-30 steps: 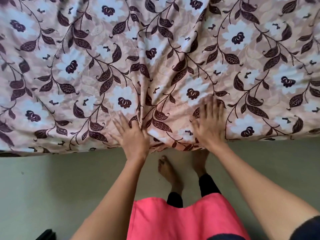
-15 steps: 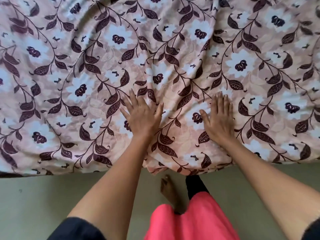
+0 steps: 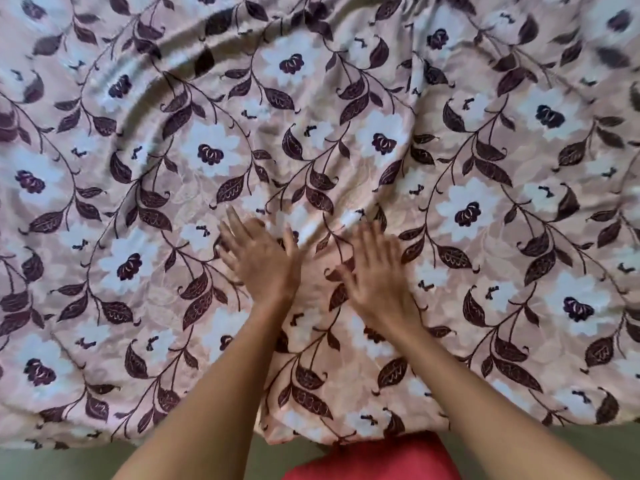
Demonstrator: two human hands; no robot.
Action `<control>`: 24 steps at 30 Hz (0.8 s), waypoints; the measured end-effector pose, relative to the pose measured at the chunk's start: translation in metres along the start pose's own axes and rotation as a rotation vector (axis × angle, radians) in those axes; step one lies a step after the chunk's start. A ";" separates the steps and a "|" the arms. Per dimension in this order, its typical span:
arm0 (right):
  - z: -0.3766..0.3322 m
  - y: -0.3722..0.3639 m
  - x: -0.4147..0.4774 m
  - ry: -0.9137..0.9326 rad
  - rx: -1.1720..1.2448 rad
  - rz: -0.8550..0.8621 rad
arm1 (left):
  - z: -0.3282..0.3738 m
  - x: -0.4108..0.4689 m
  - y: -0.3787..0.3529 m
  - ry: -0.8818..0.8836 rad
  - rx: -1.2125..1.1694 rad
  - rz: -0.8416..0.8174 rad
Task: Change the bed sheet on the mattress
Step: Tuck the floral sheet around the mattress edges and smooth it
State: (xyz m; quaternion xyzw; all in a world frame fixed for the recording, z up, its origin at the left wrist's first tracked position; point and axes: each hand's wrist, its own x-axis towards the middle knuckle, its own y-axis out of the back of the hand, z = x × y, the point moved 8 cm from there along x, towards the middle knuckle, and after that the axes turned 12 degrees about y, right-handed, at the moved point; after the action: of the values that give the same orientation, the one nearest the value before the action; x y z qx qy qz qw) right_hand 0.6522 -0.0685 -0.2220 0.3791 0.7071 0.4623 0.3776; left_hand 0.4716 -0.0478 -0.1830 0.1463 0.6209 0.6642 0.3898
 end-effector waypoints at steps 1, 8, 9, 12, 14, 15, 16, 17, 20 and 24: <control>0.036 0.011 0.005 -0.085 -0.012 0.020 | 0.023 0.016 -0.001 -0.049 0.030 -0.003; 0.132 0.048 0.070 -0.325 -0.063 -0.009 | 0.114 0.089 -0.017 -0.118 0.170 -0.071; 0.121 0.047 0.080 -0.310 -0.075 0.004 | 0.120 0.090 -0.016 -0.148 0.167 -0.065; 0.076 0.036 0.104 -0.224 -0.047 0.031 | 0.131 0.088 -0.019 -0.295 0.244 -0.020; 0.046 0.028 0.117 -0.097 0.005 0.026 | 0.126 0.093 -0.014 -0.276 0.269 0.038; 0.031 0.025 0.121 0.005 0.015 0.014 | 0.120 0.096 -0.011 -0.215 0.248 0.045; 0.022 0.026 0.124 0.100 0.007 0.018 | 0.115 0.100 -0.009 -0.154 0.221 0.037; 0.020 0.030 0.124 0.165 -0.007 0.042 | 0.112 0.102 -0.007 -0.103 0.194 0.022; 0.059 0.049 0.121 0.067 0.014 0.141 | 0.120 0.109 0.001 -0.066 0.108 0.042; 0.155 0.066 0.122 -0.279 -0.018 0.084 | 0.173 0.131 -0.004 -0.268 0.162 0.028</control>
State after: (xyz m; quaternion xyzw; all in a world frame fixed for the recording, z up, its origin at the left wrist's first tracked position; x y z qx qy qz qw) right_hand 0.7499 0.1152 -0.2271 0.4657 0.6270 0.4267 0.4559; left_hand 0.5050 0.1662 -0.1926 0.2733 0.6129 0.5917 0.4468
